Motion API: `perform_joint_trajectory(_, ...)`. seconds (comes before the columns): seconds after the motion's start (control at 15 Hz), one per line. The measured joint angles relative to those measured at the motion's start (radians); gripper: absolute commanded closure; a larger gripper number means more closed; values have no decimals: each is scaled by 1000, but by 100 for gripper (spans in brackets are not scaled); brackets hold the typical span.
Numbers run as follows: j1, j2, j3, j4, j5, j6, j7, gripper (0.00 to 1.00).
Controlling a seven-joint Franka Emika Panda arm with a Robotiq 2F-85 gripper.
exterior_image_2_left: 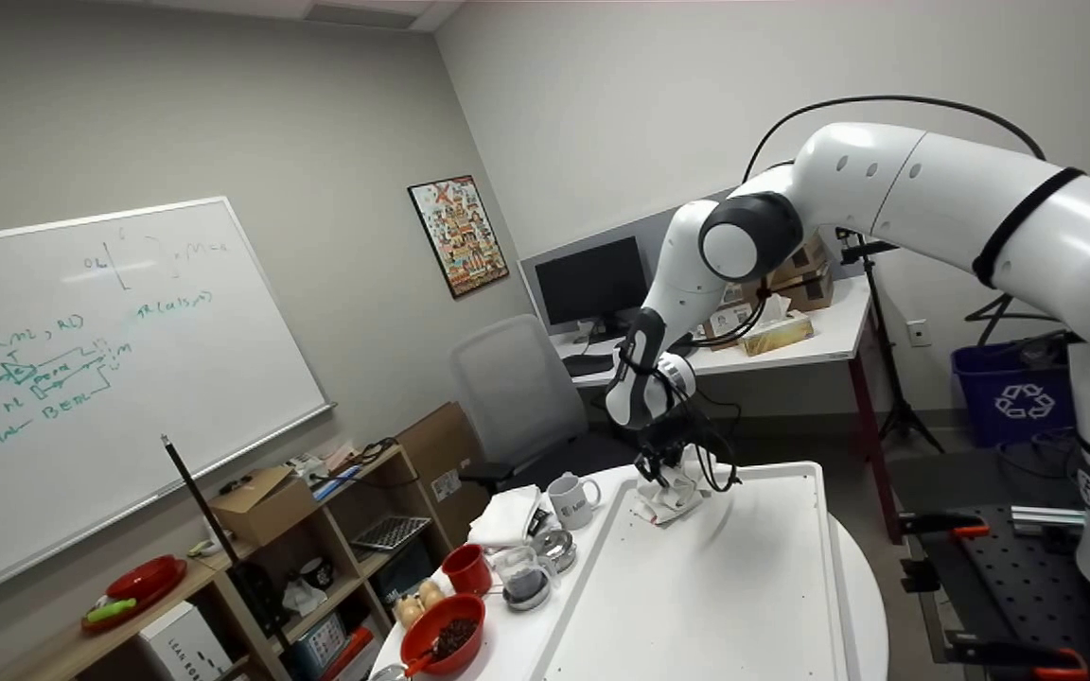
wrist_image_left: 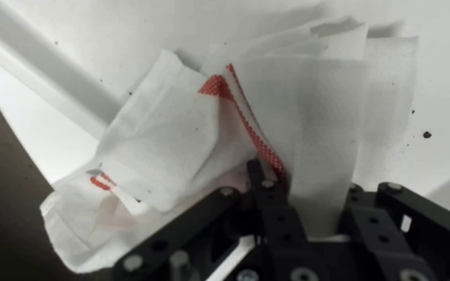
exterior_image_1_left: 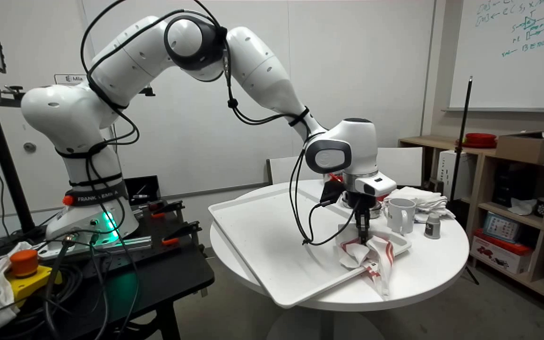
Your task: Wipe the tray with the towel
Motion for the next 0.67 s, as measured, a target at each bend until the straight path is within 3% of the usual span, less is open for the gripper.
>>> perform_joint_trajectory(0.67, 4, 28, 8, 93, 0, 0, 0, 93)
